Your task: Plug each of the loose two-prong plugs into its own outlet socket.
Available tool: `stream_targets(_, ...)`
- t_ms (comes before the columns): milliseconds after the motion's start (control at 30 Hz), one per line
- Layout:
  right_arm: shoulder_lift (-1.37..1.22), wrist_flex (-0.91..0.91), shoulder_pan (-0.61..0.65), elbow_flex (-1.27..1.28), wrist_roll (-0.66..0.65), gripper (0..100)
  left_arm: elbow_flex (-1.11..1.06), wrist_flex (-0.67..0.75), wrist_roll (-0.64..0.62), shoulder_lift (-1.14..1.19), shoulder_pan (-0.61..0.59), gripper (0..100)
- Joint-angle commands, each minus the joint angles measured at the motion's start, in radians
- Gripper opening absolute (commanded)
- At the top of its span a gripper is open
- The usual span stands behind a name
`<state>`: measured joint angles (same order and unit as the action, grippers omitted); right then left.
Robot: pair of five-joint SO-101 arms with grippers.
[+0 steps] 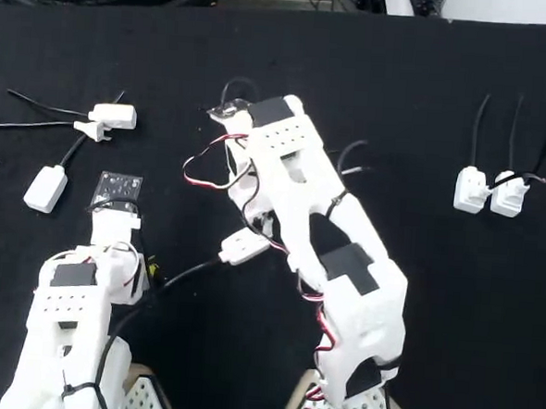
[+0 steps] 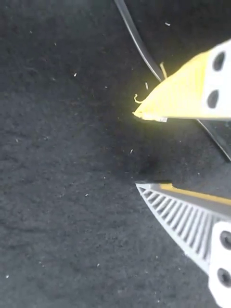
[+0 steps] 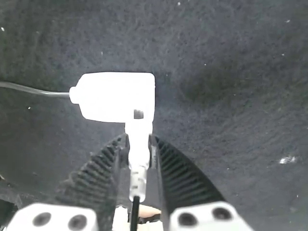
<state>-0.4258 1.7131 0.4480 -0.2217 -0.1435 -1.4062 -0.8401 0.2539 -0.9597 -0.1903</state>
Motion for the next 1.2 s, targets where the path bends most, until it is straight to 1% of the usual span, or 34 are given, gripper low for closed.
stream_targets(0, 0.016, -0.017, 0.015, -0.001, 0.000, 1.0, -0.002, 0.012, -0.008, -0.015, -0.007, 21)
stream_targets(167, 0.015, -0.020, 0.015, -0.001, -0.002, 1.0, -0.002, 0.012, -0.008, -0.015, -0.007, 21)
stream_targets(433, 0.016, -0.038, 0.052, 0.004, -0.009, 1.0, -0.002, 0.012, -0.008, -0.015, -0.007, 21)
stream_targets(633, 0.019, -0.021, 0.038, 0.012, -0.017, 1.0, -0.002, 0.012, -0.008, -0.015, -0.007, 21)
stream_targets(800, 0.085, 0.000, 0.031, 0.013, -0.025, 1.0, -0.002, 0.012, -0.008, -0.015, -0.007, 21)
stream_targets(1000, 0.108, -0.074, 0.029, 0.099, -0.032, 1.0, -0.002, 0.012, -0.008, -0.015, -0.007, 21)
stream_targets(1167, 0.111, -0.110, 0.029, 0.139, -0.069, 1.0, -0.002, 0.012, -0.008, -0.015, -0.007, 21)
